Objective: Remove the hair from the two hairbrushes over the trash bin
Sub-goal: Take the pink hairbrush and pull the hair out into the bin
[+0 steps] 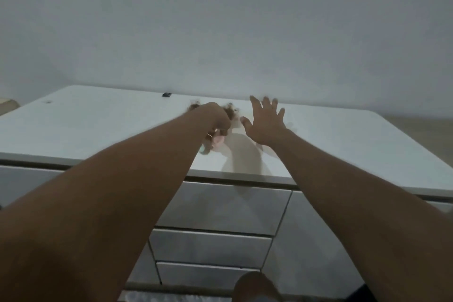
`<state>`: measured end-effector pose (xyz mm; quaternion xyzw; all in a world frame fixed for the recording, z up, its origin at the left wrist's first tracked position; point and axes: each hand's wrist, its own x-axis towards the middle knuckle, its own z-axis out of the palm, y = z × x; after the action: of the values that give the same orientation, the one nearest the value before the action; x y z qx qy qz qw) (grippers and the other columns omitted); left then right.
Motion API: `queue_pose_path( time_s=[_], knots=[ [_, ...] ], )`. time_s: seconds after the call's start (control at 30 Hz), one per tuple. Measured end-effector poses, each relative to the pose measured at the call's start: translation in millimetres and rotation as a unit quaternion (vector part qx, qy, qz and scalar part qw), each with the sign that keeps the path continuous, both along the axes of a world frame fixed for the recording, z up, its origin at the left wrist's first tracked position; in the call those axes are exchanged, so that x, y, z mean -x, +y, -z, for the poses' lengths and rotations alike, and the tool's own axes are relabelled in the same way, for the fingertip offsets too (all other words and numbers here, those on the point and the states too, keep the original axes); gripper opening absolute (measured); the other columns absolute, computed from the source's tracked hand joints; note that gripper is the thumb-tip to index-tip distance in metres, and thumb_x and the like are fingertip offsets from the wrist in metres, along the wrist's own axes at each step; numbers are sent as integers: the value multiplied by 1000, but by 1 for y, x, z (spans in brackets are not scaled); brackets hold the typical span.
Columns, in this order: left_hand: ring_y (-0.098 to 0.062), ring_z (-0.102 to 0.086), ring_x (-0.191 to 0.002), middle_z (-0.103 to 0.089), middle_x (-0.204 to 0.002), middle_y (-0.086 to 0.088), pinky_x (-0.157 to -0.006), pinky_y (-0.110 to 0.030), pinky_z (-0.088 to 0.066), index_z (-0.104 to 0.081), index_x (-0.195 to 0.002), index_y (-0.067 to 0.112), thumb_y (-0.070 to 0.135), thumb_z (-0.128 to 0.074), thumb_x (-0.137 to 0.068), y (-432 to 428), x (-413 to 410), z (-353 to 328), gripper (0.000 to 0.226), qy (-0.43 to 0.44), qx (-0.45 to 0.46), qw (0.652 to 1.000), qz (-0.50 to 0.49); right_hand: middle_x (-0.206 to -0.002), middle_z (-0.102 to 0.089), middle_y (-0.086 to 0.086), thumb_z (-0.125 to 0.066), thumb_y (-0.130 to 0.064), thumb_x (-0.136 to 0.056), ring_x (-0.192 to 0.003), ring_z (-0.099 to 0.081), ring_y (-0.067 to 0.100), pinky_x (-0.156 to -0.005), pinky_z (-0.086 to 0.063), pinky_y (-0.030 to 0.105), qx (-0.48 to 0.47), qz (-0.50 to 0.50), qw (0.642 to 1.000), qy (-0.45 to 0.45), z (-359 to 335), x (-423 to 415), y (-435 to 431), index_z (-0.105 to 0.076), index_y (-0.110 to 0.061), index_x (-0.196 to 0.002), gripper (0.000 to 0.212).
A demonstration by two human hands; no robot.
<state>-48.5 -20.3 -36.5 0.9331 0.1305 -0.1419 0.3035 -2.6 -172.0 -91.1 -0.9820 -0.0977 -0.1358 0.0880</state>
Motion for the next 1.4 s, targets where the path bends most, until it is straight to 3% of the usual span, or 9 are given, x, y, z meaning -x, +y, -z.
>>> queue_pose_path(
  time_s=[0.07,0.23,0.33,0.53,0.67,0.83,1.2,1.33,1.4],
  knots=[
    [-25,-56,-58,-56,-77,-12,-51,-34,-56,-58,-90,0,5,-60,-91,7,-2,-1,5,6,61,998,-33,-163,-9,22,-42,-49,-100,-151,1,44,-119,-6,61,-10,4,1000,3,-2,0,0,-10,-21,-157,71],
    [-27,-67,-70,-67,-88,-1,-58,-37,-61,-60,-102,0,-2,-51,-94,25,-8,1,12,24,236,968,-83,-162,-11,22,-42,-48,-99,-151,-1,44,-120,-8,61,-25,6,1000,7,-1,-4,9,-13,-21,-157,70],
    [-27,-66,-74,-63,-90,-8,-47,-35,-60,-57,-96,-4,-2,-55,-96,28,-2,-6,2,23,298,950,-87,-162,-11,21,-41,-50,-99,-151,-2,43,-120,-8,60,-27,5,1000,6,-3,-7,18,-13,-21,-157,70],
    [-27,-68,-107,-61,-91,-12,-55,-30,-58,-54,-96,-3,13,-55,-100,51,1,-21,16,1,359,928,-106,-163,-10,22,-40,-49,-100,-150,0,46,-120,-5,61,-37,-19,999,8,-11,-11,45,-11,-20,-157,70],
    [-24,-69,-76,-65,-99,-14,-56,-32,-60,-56,-91,0,8,-56,-99,89,9,-25,12,-59,370,915,-154,-161,-14,23,-41,-50,-99,-149,-5,47,-119,-10,62,-30,-60,998,-9,-19,-11,86,-12,-18,-157,72],
    [-25,-70,-80,-62,-110,-14,-54,-32,-60,-55,-110,0,9,-58,-98,150,38,-25,15,-111,369,895,-225,-162,-13,23,-41,-49,-100,-150,-3,47,-119,-7,61,-41,-139,989,-16,-32,0,157,-12,-18,-157,71],
    [-27,-65,-113,-59,-109,-8,-77,-35,-55,-54,-90,4,12,-55,-100,269,146,-3,14,-144,351,837,-394,-164,-7,23,-39,-50,-101,-151,4,47,-121,-4,60,-29,-326,945,22,-19,74,315,-7,-17,-158,73],
    [-23,-67,-84,-60,-114,-10,-59,-32,-60,-55,-104,2,12,-53,-101,304,196,18,11,-160,341,811,-448,-163,-9,24,-42,-48,-100,-150,1,48,-121,-5,58,-32,-392,919,35,0,112,359,-10,-15,-158,73],
    [-23,-67,-85,-61,-117,-13,-65,-32,-61,-52,-114,0,11,-54,-100,319,223,35,18,-159,338,795,-478,-162,-11,25,-43,-46,-100,-150,0,48,-121,-6,58,-26,-420,906,43,14,132,376,-10,-15,-158,73]
  ],
)
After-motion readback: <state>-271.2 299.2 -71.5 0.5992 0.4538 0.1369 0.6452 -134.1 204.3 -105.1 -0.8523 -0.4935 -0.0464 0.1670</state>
